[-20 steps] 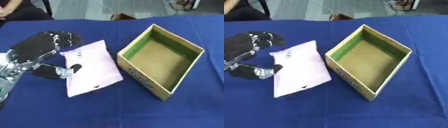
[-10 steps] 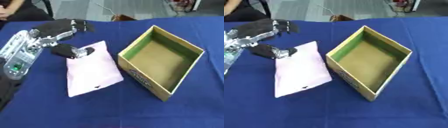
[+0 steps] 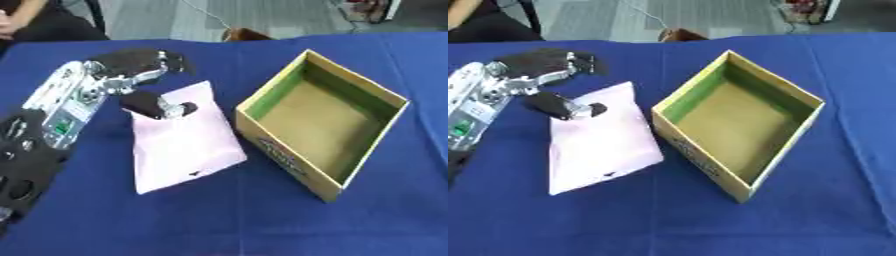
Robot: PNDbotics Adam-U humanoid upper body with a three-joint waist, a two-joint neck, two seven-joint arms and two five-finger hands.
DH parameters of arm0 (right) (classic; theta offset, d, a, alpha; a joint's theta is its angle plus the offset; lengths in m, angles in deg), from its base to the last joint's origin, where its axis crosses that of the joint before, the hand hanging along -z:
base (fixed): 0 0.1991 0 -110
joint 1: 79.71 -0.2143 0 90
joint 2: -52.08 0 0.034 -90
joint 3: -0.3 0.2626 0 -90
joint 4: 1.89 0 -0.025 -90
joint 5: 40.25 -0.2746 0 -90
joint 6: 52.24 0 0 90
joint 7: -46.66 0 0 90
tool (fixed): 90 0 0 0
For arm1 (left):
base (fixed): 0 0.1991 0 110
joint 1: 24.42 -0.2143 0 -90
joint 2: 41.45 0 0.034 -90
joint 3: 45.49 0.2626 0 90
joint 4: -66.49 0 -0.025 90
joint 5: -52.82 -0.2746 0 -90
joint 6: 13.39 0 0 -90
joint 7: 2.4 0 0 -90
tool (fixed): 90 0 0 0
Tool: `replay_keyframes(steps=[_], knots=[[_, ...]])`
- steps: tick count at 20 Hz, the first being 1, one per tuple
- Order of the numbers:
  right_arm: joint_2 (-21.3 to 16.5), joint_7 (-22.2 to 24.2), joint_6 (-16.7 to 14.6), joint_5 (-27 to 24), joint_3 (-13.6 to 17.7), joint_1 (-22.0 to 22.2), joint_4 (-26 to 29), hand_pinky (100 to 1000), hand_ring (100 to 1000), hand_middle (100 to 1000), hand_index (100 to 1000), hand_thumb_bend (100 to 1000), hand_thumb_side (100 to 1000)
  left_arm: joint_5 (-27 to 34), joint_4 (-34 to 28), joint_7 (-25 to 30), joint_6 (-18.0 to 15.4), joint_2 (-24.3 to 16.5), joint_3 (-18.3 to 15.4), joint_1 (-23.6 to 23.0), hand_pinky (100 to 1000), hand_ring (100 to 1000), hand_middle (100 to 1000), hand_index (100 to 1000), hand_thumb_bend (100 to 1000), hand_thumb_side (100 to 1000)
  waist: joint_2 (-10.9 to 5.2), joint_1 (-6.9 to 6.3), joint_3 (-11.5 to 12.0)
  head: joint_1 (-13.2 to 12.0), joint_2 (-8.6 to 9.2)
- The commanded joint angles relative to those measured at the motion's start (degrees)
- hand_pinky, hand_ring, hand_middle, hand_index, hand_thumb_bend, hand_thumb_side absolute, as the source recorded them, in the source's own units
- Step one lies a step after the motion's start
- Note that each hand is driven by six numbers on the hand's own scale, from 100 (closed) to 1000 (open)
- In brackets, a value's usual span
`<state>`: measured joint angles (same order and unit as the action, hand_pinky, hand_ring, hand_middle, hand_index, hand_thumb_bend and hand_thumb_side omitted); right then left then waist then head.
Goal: Pick up objects on the table and place them in the box.
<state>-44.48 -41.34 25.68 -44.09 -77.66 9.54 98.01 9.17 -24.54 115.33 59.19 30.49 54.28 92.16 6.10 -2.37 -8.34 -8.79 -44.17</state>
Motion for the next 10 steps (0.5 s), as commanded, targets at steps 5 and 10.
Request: replay_keyframes(steps=[5, 10], knots=[[-1.5, 0.23, -0.09, -0.08, 0.25, -0.15, 0.63, 491, 612, 801, 920, 608, 768, -2.98, 3.69, 0.2, 0.37, -0.32, -0.29, 1.78, 575, 719, 875, 905, 419, 891, -0.48, 0.23, 0.05, -0.59, 0.05], [-1.41, 0.19, -0.1, -0.07, 0.31, -0.12, 0.62, 491, 612, 801, 920, 608, 769, -6.53, 7.92, -4.65, 4.53, 2.13, -0.67, 1.91, 593, 737, 867, 906, 389, 886, -0.42, 0.31, 0.05, -0.46, 0.05]])
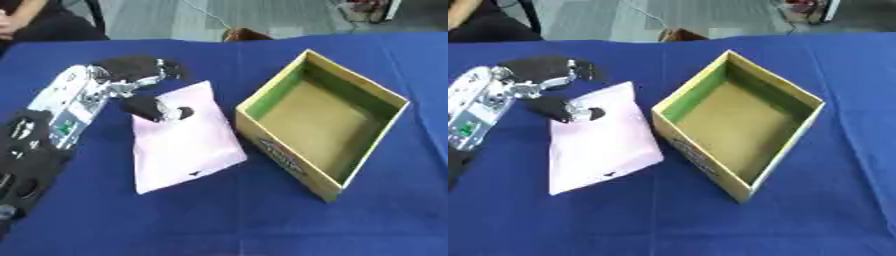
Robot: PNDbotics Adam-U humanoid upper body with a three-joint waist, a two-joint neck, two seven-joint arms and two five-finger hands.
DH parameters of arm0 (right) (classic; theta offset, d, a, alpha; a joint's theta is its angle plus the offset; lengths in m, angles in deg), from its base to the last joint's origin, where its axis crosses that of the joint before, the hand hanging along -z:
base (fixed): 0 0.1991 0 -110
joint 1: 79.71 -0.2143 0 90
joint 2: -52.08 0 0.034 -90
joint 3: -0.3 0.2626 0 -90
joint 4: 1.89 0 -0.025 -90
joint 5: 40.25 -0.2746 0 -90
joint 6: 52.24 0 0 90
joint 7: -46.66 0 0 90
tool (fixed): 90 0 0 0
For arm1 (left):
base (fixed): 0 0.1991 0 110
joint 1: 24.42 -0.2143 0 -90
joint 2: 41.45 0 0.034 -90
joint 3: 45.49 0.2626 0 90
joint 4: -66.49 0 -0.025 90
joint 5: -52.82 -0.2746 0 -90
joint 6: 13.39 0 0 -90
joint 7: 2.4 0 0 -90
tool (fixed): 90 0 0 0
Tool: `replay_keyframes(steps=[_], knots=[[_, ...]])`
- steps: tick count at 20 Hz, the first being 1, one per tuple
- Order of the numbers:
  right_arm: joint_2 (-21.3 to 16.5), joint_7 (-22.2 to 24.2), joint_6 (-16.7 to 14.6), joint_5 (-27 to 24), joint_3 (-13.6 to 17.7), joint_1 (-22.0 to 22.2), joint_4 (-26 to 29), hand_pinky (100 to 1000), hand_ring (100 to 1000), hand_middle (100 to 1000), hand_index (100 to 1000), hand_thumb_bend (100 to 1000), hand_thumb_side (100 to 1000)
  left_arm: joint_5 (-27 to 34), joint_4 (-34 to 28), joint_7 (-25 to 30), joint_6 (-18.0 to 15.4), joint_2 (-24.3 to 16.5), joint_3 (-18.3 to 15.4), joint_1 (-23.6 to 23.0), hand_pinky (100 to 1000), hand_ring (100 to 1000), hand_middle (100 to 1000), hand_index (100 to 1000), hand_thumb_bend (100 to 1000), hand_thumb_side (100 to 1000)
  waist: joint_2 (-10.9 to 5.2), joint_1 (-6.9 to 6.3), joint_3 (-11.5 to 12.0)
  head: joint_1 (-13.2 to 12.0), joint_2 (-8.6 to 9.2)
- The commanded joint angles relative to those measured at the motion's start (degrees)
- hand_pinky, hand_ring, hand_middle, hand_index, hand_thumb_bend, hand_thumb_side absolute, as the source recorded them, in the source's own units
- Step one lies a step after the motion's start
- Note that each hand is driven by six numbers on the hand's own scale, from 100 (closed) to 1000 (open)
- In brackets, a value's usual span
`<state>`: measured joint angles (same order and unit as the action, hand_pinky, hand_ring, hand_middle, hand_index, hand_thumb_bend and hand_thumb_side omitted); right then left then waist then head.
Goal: Pick up objects on the table and place them in the box.
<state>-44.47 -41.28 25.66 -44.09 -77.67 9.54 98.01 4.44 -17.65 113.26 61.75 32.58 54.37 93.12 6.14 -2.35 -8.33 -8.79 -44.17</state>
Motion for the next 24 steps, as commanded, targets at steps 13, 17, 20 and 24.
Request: replay_keyframes(steps=[13, 17, 20, 24], knots=[[-1.36, 0.18, -0.1, -0.05, 0.31, -0.1, 0.63, 490, 612, 801, 921, 608, 769, -4.77, 2.98, -6.12, 3.17, 1.46, 0.38, 0.98, 618, 744, 863, 899, 396, 903, -0.39, 0.35, 0.06, -0.43, 0.05], [-1.39, 0.16, -0.1, -0.05, 0.34, -0.12, 0.64, 490, 612, 801, 921, 608, 769, -4.44, 2.35, -4.72, 2.16, 1.14, 1.11, 0.64, 626, 748, 864, 898, 401, 914, -0.35, 0.32, -0.01, -0.36, 0.05], [-1.42, 0.15, -0.09, -0.04, 0.36, -0.07, 0.63, 490, 612, 801, 921, 608, 768, -3.98, 0.75, -3.66, 0.69, 0.63, 1.57, 0.28, 629, 751, 864, 897, 377, 907, -0.34, 0.26, 0.01, -0.32, 0.05], [-1.38, 0.2, -0.08, -0.04, 0.32, -0.06, 0.64, 490, 612, 801, 921, 609, 773, -3.54, -0.02, -2.39, -0.69, 0.19, 2.0, 0.16, 642, 758, 865, 895, 389, 920, -0.38, 0.24, 0.03, -0.37, 0.05]])
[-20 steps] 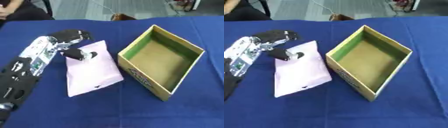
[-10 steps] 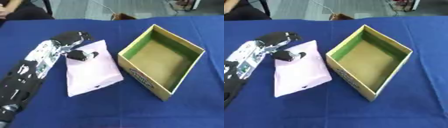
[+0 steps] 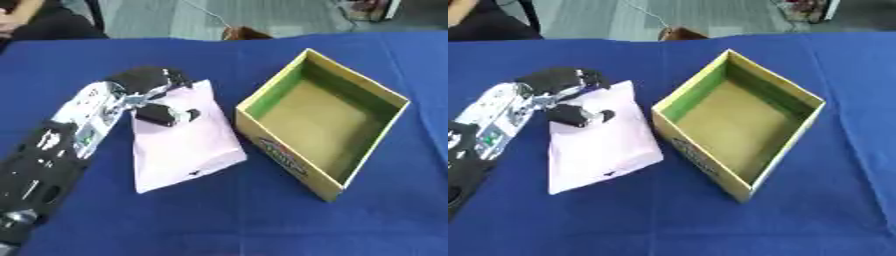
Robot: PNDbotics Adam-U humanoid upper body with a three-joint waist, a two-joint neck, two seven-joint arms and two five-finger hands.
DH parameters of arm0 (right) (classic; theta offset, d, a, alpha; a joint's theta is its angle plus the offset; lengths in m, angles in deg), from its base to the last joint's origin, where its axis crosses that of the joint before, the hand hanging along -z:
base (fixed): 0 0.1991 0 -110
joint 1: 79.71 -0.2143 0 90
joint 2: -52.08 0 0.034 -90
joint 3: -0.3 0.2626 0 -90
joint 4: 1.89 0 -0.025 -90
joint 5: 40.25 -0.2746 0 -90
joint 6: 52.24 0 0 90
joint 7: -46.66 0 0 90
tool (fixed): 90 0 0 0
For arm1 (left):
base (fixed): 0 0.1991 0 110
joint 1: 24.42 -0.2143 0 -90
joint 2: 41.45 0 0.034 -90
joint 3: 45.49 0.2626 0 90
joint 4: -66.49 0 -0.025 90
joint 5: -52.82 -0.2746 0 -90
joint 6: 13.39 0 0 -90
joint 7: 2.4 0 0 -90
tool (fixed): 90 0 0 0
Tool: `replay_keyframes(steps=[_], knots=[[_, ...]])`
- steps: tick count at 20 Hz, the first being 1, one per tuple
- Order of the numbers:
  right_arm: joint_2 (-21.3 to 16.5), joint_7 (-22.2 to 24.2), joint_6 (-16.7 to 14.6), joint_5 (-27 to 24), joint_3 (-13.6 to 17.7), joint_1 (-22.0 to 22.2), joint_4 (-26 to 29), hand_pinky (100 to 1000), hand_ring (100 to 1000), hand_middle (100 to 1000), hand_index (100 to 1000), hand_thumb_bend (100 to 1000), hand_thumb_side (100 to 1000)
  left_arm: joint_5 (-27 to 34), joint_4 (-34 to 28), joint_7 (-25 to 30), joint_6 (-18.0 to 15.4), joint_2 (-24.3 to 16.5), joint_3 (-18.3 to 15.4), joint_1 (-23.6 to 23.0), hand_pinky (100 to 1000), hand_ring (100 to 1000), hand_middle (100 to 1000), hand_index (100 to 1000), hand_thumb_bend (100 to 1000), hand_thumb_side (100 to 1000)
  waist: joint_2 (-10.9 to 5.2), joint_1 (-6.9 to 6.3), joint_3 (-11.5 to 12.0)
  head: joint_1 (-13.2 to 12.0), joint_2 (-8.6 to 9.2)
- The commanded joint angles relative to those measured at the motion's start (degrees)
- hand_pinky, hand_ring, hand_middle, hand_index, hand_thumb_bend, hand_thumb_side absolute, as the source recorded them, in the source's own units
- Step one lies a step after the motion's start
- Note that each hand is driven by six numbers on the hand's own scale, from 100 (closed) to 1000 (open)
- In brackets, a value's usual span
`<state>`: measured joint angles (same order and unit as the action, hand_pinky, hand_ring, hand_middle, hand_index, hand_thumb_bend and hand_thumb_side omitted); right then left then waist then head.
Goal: Pick up objects on the table and place them in the box.
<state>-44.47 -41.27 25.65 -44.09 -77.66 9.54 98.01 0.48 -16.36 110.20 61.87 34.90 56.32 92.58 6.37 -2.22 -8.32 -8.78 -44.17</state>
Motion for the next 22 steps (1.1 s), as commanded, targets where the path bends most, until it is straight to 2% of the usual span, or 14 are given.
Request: replay_keyframes(steps=[1, 5, 10, 22], knots=[[-1.38, 0.2, -0.08, -0.05, 0.31, -0.09, 0.66, 490, 612, 801, 921, 608, 769, 0.19, -1.01, 1.07, -1.2, -2.26, 0.42, 0.67, 649, 764, 866, 894, 400, 929, -0.61, 0.12, -0.02, -0.41, 0.05], [-1.37, 0.21, -0.08, -0.07, 0.31, -0.16, 0.67, 490, 612, 801, 922, 607, 768, -1.71, 1.02, 2.3, -3.47, -2.74, 2.12, 0.6, 672, 776, 870, 889, 445, 957, -0.53, 0.13, -0.18, -0.5, 0.05], [-1.34, 0.24, -0.09, -0.12, 0.29, -0.2, 0.66, 490, 612, 801, 922, 607, 767, -4.11, 3.02, 2.11, -5.39, -2.49, 2.77, 0.56, 674, 777, 867, 887, 449, 963, -0.34, 0.13, -0.2, -0.41, 0.05], [-1.25, 0.24, -0.1, -0.11, 0.33, -0.15, 0.65, 490, 612, 801, 922, 607, 768, -3.98, 3.75, 1.73, -5.58, -1.54, 2.31, 0.26, 662, 769, 865, 887, 424, 969, -0.36, 0.19, -0.13, -0.25, 0.05]])
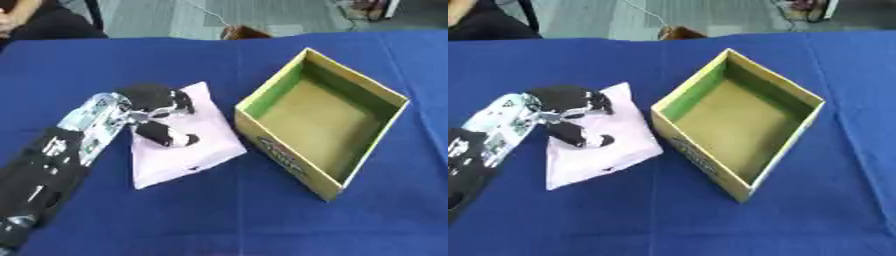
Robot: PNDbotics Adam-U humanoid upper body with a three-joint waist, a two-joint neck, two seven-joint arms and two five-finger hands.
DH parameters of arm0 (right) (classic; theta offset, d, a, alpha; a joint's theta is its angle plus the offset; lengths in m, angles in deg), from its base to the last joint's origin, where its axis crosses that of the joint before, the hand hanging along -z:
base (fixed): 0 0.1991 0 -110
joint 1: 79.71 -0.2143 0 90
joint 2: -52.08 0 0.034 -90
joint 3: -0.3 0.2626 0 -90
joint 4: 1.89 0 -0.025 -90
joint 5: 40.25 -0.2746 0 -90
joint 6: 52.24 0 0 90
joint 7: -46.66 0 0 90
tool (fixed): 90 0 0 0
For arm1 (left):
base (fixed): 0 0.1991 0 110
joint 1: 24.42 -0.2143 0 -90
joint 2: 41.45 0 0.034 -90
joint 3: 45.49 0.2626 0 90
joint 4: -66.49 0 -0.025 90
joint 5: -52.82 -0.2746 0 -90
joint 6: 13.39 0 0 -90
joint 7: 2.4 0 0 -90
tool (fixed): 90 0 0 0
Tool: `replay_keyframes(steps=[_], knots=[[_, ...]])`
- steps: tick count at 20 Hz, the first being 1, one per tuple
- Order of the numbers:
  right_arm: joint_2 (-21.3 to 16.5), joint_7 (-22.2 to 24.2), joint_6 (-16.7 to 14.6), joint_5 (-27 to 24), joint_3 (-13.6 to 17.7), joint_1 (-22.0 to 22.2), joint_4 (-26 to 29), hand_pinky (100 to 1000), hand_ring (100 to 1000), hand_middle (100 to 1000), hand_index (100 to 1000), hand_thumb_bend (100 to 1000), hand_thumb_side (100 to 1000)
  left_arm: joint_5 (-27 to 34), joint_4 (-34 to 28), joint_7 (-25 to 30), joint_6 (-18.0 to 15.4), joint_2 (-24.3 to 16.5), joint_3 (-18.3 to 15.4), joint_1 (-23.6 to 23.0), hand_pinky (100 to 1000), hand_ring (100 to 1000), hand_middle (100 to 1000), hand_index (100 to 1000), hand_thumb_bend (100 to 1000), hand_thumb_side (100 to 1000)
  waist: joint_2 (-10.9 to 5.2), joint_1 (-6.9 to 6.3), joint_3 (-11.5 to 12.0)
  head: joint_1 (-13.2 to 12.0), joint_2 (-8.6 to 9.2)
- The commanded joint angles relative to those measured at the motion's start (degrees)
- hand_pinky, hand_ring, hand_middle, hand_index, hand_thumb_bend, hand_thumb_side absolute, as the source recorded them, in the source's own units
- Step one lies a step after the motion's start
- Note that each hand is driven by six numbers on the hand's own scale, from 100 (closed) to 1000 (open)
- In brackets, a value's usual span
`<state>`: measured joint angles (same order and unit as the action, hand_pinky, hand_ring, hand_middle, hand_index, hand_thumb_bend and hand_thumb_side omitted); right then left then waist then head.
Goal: Pick up objects on the table and place them in the box.
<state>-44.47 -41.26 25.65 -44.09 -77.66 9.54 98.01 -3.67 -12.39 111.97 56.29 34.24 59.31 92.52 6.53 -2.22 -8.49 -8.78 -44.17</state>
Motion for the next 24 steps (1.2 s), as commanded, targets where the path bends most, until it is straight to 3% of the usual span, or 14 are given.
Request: replay_keyframes(steps=[1, 4, 9, 12, 17, 20, 22, 23, 24], knots=[[-1.24, 0.23, -0.1, -0.1, 0.33, -0.15, 0.65, 489, 612, 801, 922, 607, 768, 0.24, -0.21, -0.1, 0.08, -0.7, -0.72, 0.28, 658, 766, 864, 885, 423, 963, -0.5, 0.2, 0.04, -0.25, 0.05], [-1.18, 0.26, -0.1, -0.1, 0.31, -0.19, 0.65, 489, 612, 801, 922, 607, 767, 0.12, -0.39, -0.82, 0.42, -0.02, -0.76, -0.13, 649, 755, 854, 879, 425, 955, -0.4, 0.26, 0.03, -0.24, 0.05], [-1.18, 0.28, -0.12, -0.09, 0.3, -0.24, 0.62, 489, 611, 801, 922, 607, 766, -1.35, 0.18, 0.49, -0.7, 0.49, 0.12, -0.77, 608, 651, 766, 837, 465, 865, -0.28, 0.37, -0.07, -0.22, 0.05], [-1.2, 0.31, -0.12, -0.09, 0.27, -0.23, 0.62, 489, 611, 801, 922, 607, 766, -1.9, 0.2, 2.08, -2.0, 0.16, 0.42, -0.55, 502, 501, 640, 753, 492, 734, -0.32, 0.35, -0.08, -0.28, 0.05], [-1.22, 0.31, -0.11, -0.08, 0.28, -0.25, 0.65, 489, 611, 801, 922, 607, 765, -2.11, -0.04, 4.05, -3.1, -0.19, 0.61, -0.43, 369, 357, 518, 623, 446, 626, -0.36, 0.29, -0.13, -0.25, 0.05], [-1.22, 0.28, -0.1, -0.06, 0.31, -0.23, 0.65, 489, 611, 801, 922, 607, 765, -1.93, -0.21, 4.16, -3.06, -0.23, 0.68, -0.52, 231, 227, 418, 501, 390, 541, -0.35, 0.25, -0.17, -0.2, 0.05], [-1.23, 0.24, -0.1, -0.03, 0.36, -0.21, 0.65, 489, 611, 801, 922, 606, 765, -1.55, -0.37, 3.56, -2.63, -0.3, 0.57, -0.5, 100, 102, 317, 392, 320, 405, -0.36, 0.23, -0.19, -0.19, 0.05], [-1.24, 0.22, -0.09, -0.01, 0.37, -0.2, 0.65, 489, 611, 801, 922, 607, 765, -1.3, -0.45, 3.0, -2.21, -0.35, 0.54, -0.49, 100, 100, 288, 360, 277, 341, -0.37, 0.23, -0.19, -0.19, 0.05], [-1.24, 0.2, -0.09, 0.0, 0.39, -0.19, 0.65, 489, 611, 801, 922, 606, 764, -1.06, -0.54, 2.45, -1.78, -0.42, 0.49, -0.45, 100, 100, 227, 299, 155, 207, -0.38, 0.22, -0.19, -0.18, 0.05]])
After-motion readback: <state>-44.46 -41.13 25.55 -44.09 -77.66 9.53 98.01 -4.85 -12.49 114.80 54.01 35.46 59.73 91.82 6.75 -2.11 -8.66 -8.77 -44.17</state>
